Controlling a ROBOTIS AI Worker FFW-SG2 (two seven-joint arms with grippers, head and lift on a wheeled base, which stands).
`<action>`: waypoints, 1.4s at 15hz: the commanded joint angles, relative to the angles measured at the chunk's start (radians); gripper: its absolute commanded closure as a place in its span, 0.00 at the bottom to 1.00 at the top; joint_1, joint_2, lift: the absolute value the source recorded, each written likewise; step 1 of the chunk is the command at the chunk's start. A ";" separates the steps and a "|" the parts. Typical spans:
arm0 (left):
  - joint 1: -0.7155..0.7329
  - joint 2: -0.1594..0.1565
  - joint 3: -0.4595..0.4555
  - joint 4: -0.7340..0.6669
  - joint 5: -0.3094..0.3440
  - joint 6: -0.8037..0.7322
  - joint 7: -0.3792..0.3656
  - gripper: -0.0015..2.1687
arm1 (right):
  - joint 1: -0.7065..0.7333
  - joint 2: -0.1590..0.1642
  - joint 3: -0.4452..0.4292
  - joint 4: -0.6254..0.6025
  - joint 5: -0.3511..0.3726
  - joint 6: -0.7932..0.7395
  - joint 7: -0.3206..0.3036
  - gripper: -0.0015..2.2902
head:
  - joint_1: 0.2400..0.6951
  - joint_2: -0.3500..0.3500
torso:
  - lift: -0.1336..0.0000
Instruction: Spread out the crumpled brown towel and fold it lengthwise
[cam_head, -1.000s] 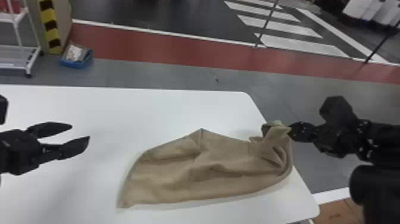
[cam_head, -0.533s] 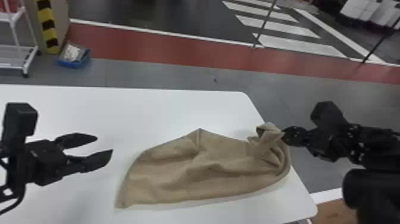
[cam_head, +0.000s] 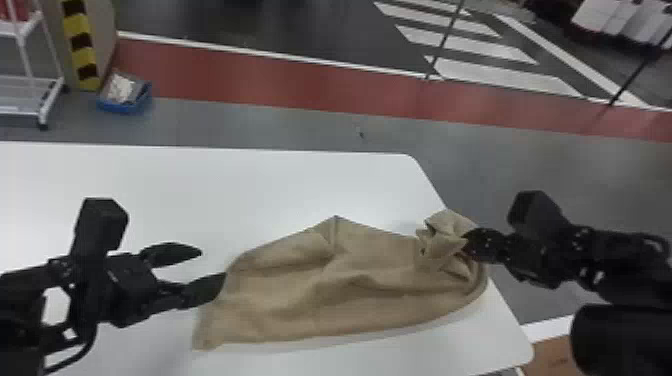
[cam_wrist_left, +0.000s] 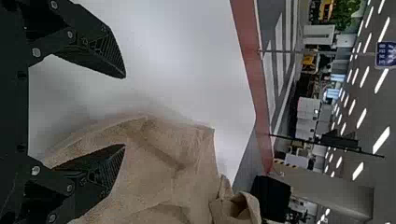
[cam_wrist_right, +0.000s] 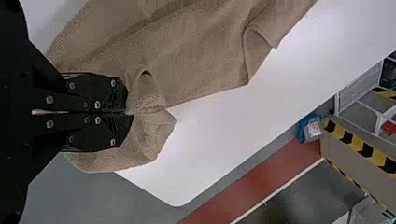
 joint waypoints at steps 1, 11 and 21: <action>-0.001 -0.003 -0.019 0.003 0.013 -0.007 0.003 0.20 | 0.012 0.003 0.023 -0.001 0.011 -0.003 0.005 0.65 | 1.00 0.00 | 0.07; -0.017 -0.003 -0.091 0.039 0.006 0.005 0.130 0.20 | 0.012 0.003 0.063 -0.001 0.031 -0.003 0.005 0.65 | 1.00 0.00 | 0.07; -0.067 -0.003 -0.126 0.104 -0.013 0.042 0.161 0.55 | 0.006 0.000 0.052 0.002 0.031 -0.003 0.005 0.65 | 1.00 0.00 | 0.07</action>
